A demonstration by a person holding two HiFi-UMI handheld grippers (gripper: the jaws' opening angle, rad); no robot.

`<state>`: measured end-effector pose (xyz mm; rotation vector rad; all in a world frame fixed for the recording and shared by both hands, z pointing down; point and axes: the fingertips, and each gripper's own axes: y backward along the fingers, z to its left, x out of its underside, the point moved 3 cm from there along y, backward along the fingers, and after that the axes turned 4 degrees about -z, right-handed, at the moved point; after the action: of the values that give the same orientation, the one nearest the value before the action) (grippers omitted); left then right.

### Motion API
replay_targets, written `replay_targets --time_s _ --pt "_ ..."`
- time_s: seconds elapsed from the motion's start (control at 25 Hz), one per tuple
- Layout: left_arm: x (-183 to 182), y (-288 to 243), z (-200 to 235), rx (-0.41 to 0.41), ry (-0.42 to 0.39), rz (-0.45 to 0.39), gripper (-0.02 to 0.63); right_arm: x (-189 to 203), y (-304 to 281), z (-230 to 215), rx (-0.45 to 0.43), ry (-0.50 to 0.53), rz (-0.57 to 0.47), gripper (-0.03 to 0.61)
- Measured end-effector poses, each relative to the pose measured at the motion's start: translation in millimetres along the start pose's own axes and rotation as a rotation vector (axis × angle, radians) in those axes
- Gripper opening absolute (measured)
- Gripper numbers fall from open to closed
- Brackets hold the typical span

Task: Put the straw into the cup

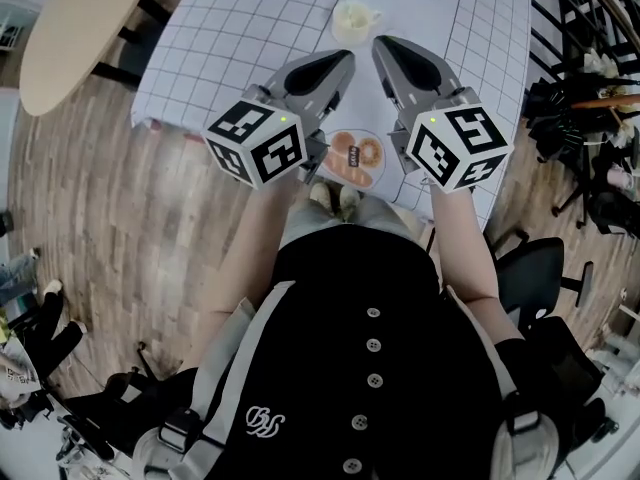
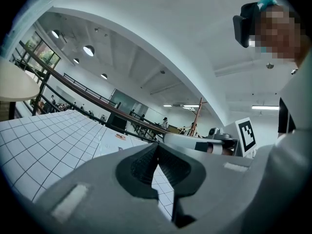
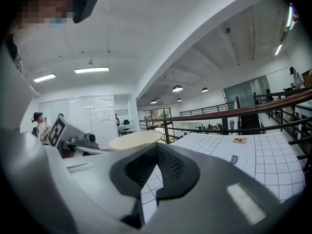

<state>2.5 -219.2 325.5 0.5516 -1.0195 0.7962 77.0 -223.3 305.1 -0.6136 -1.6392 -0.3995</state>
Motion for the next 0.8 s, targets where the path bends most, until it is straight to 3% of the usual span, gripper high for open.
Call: replay_targets --time_s 0.48,0.8 --pt "2.5 1.9 8.8 -0.035 0.004 -0.002 -0.008 10.3 -2.7 2.9 -0.038 0.000 0.039 -0.005" --pt "1.5 -1.9 8.3 -0.006 0.023 -0.001 -0.008 8.2 1.7 1.9 -0.036 0.005 0.038 -0.005"
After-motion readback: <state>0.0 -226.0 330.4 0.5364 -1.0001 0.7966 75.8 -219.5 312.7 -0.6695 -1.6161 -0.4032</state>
